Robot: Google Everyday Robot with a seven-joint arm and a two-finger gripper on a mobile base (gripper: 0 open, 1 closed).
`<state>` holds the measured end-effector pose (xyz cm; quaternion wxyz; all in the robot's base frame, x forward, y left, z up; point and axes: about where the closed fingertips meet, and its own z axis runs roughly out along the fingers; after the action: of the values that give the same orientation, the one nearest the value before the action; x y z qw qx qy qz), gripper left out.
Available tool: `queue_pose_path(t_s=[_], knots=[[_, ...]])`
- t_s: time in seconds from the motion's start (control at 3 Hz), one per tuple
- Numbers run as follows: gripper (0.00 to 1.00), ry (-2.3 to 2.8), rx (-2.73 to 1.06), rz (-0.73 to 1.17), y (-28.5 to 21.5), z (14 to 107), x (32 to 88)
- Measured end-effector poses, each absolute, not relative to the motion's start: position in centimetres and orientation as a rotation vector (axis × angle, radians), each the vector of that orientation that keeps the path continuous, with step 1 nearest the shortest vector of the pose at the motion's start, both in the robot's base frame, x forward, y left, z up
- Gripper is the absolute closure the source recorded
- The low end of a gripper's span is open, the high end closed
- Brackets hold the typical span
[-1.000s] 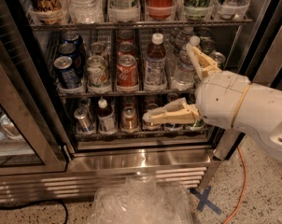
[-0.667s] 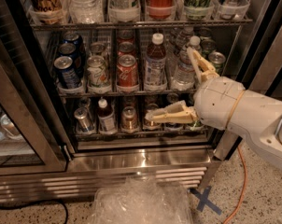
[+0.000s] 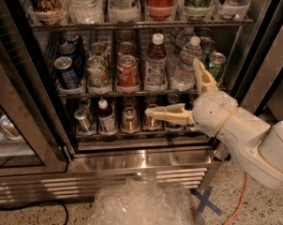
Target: Pick water bottle from middle shelf of fridge
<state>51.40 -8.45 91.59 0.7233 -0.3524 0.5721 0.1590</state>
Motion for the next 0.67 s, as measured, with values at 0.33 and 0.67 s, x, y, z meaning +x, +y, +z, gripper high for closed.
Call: queue_pose_path(t_s=[0.33,0.67], knots=[[0.0,1.263,-0.779,0.35,-8.4,91.6,51.4],[0.0,1.291,-0.646,0.425,-9.0,91.0,52.6]])
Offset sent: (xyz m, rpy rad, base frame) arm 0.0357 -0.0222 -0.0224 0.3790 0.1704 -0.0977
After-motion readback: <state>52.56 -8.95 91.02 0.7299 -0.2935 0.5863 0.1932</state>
